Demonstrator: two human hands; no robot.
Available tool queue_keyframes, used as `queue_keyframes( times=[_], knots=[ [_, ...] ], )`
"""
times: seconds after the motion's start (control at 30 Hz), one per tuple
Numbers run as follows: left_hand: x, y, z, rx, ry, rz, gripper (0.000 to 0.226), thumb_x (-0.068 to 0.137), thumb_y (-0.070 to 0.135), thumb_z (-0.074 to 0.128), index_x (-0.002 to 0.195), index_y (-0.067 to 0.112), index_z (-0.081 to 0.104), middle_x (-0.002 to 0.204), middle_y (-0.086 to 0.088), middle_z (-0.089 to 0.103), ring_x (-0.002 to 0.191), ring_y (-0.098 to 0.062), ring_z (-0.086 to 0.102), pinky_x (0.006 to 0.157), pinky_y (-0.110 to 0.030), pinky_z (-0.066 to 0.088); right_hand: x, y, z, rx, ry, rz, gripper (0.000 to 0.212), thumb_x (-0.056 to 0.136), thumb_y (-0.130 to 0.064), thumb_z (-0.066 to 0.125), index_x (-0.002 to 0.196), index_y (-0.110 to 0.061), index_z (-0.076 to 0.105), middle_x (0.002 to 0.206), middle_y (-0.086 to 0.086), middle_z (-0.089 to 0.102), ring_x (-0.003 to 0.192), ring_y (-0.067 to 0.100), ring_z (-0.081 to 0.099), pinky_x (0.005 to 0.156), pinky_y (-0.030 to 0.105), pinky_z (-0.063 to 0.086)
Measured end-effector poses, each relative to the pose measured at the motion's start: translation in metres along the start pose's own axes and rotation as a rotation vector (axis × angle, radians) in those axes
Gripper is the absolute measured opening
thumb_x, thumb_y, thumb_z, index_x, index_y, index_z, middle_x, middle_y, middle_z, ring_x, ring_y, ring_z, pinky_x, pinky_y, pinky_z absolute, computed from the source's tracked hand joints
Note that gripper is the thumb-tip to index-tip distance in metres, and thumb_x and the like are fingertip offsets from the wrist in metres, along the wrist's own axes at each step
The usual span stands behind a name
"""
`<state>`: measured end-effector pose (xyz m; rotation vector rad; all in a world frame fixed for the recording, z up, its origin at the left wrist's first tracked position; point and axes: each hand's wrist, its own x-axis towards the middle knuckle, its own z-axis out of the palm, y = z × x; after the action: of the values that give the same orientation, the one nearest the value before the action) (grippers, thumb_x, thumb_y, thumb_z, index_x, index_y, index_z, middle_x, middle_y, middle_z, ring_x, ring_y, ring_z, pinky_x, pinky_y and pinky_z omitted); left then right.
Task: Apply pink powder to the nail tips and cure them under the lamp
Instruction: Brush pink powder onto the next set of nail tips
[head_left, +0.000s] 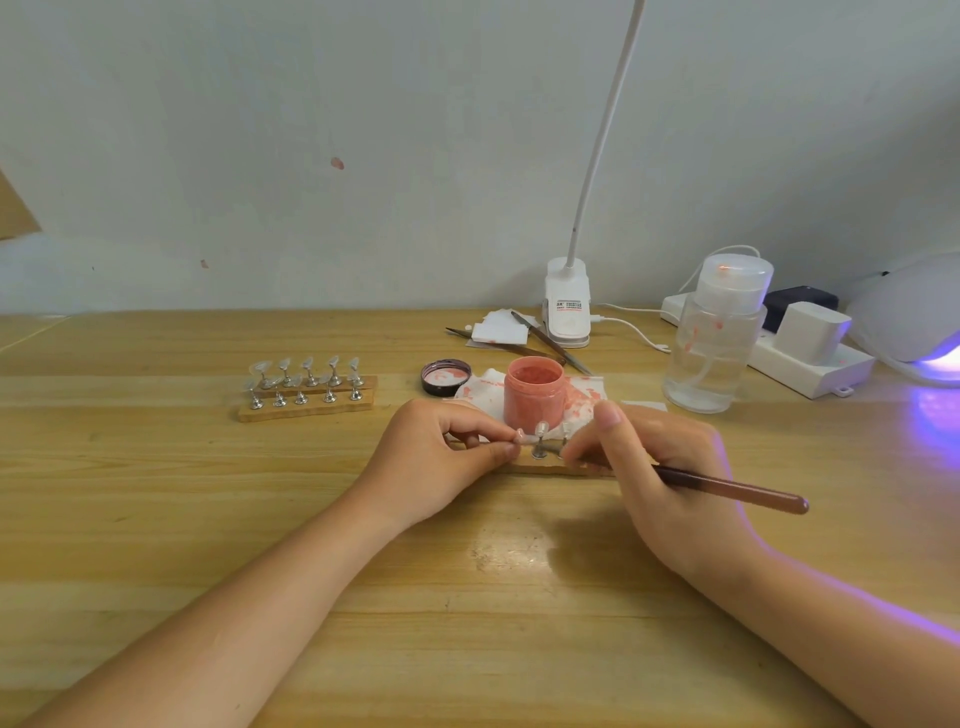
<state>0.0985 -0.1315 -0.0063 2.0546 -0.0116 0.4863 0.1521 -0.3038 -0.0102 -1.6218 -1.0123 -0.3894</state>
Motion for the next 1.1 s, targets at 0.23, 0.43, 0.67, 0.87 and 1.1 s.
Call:
queue_keyframes(
  times=[0.23,0.43,0.67,0.87,1.1],
  knots=[
    [0.0008,-0.0007,-0.0001,0.004,0.000,0.014,0.022,0.072,0.002,0.073,0.074,0.024,0.072,0.073,-0.003,0.069,0.058,0.000,0.046,0.054,-0.007,0.032,-0.0003,0.0004,-0.0002,0.064,0.004,0.048,0.050,0.088,-0.038,0.040,0.061,-0.007,0.068,0.060,-0.010,0.064,0.060,0.002,0.060,0.060,0.015,0.045],
    [0.0005,-0.0001,-0.0004,0.010,-0.015,0.030,0.019,0.071,0.000,0.073,0.076,0.018,0.072,0.073,-0.006,0.068,0.057,0.001,0.046,0.054,-0.008,0.032,0.0001,0.0010,0.0002,-0.010,-0.010,0.028,0.048,0.089,-0.037,0.043,0.060,-0.009,0.068,0.059,-0.009,0.063,0.061,0.002,0.058,0.063,0.015,0.042],
    [0.0010,-0.0010,-0.0011,0.020,-0.015,0.026,0.013,0.072,0.003,0.073,0.076,0.015,0.073,0.074,-0.004,0.068,0.057,0.001,0.046,0.055,-0.008,0.032,0.0012,0.0001,0.0002,-0.092,-0.020,-0.018,0.044,0.091,-0.034,0.045,0.063,-0.010,0.069,0.061,-0.016,0.059,0.063,-0.001,0.056,0.067,0.014,0.039],
    [0.0014,-0.0024,-0.0011,0.024,-0.008,0.015,0.016,0.072,0.004,0.074,0.073,0.020,0.073,0.073,0.002,0.068,0.059,0.000,0.047,0.055,-0.009,0.033,0.0014,0.0010,0.0001,-0.088,-0.015,-0.019,0.046,0.090,-0.035,0.039,0.065,-0.011,0.069,0.064,-0.016,0.060,0.065,0.002,0.057,0.066,0.017,0.041],
    [0.0017,-0.0028,-0.0013,0.025,0.005,0.026,0.020,0.071,0.003,0.074,0.072,0.023,0.072,0.073,0.005,0.068,0.057,0.001,0.047,0.056,-0.009,0.034,0.0013,0.0003,-0.0003,-0.099,-0.022,-0.025,0.046,0.090,-0.035,0.039,0.066,-0.010,0.070,0.065,-0.017,0.060,0.066,0.001,0.057,0.068,0.017,0.040]
  ],
)
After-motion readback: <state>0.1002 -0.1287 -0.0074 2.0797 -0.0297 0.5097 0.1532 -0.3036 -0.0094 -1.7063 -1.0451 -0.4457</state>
